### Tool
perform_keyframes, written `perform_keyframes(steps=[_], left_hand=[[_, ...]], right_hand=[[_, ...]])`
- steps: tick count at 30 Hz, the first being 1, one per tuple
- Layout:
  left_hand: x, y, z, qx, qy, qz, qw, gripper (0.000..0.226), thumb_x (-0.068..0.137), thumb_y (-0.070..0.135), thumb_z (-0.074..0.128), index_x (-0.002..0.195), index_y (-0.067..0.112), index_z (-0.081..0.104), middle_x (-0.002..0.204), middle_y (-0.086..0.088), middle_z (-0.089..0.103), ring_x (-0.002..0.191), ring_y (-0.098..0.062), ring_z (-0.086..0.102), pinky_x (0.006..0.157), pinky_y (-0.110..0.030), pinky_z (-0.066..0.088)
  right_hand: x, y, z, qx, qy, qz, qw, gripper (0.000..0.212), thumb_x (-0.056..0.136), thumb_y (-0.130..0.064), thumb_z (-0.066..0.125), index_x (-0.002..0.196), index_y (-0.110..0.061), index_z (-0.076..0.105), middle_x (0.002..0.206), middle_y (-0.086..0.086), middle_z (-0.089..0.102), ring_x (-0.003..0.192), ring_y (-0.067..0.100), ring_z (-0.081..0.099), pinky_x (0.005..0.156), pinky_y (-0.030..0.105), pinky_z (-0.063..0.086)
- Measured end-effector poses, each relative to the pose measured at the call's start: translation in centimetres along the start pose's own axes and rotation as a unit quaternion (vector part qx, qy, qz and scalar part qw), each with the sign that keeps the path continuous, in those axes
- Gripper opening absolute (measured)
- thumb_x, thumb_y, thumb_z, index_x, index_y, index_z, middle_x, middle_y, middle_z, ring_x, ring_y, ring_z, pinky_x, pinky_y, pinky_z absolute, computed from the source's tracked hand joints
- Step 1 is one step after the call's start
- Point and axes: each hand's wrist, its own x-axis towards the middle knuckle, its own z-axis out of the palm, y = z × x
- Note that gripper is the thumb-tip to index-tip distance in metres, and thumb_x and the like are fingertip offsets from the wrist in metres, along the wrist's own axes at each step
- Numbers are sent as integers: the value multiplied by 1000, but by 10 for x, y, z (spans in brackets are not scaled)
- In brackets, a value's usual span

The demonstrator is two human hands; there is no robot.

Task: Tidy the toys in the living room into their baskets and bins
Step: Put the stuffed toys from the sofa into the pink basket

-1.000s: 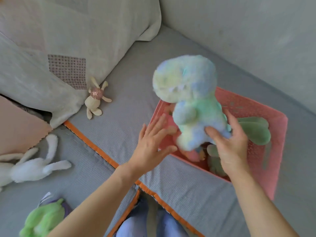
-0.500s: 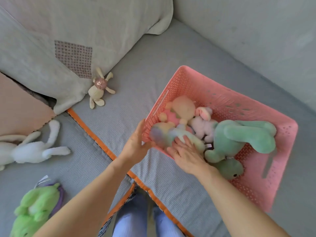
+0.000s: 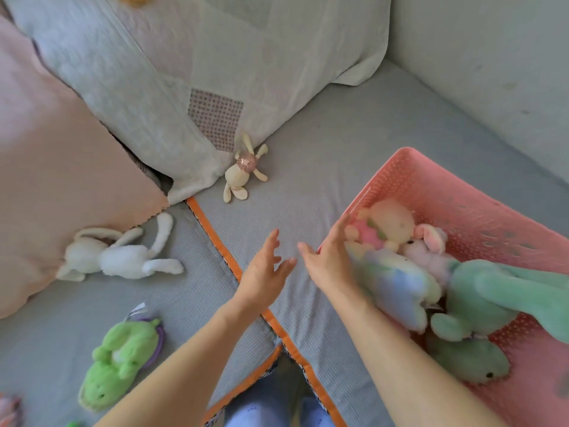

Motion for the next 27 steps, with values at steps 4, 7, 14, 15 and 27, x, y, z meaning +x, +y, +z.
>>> perform_keyframes(steps=[4, 7, 14, 15, 27], left_hand=[[39, -23, -50, 46, 18, -44, 998, 61, 96, 25, 48, 148, 18, 18, 148, -9, 35, 127, -24, 46, 104, -41, 41], [80, -39, -82, 110, 15, -59, 992, 58, 96, 24, 48, 147, 17, 21, 146, -12, 36, 130, -27, 42, 105, -42, 39], [172, -64, -122, 263, -30, -60, 962, 54, 97, 24, 44, 145, 10, 24, 146, -14, 35, 126, -30, 44, 95, -37, 39], [186, -68, -123, 263, -39, -58, 962, 55, 97, 23, 45, 146, 9, 23, 147, -15, 33, 127, -31, 43, 97, -37, 38], [249, -97, -93, 279, -34, -53, 958, 63, 83, 30, 63, 133, 4, 35, 133, -18, 43, 124, -34, 41, 100, -42, 37]], right_hand=[[5, 3, 22, -120, 106, -10, 987, 85, 85, -11, 45, 148, -11, -12, 140, 15, 46, 108, 33, 58, 79, 32, 45], [14, -1, 25, -166, 115, 5, 979, 84, 85, -14, 47, 149, -14, -7, 126, 15, 58, 92, 34, 62, 70, 36, 47], [20, -8, 41, -182, 156, 28, 970, 88, 76, -8, 59, 150, -13, 11, 72, 18, 65, 65, 39, 62, 53, 33, 39], [23, -8, 44, -185, 161, 28, 969, 89, 74, -7, 59, 149, -13, 13, 66, 18, 64, 61, 39, 61, 52, 35, 43], [26, -11, 51, -215, 164, 27, 962, 88, 61, 1, 70, 141, 2, 34, 54, -10, 36, 41, 32, 55, 37, 28, 40]])
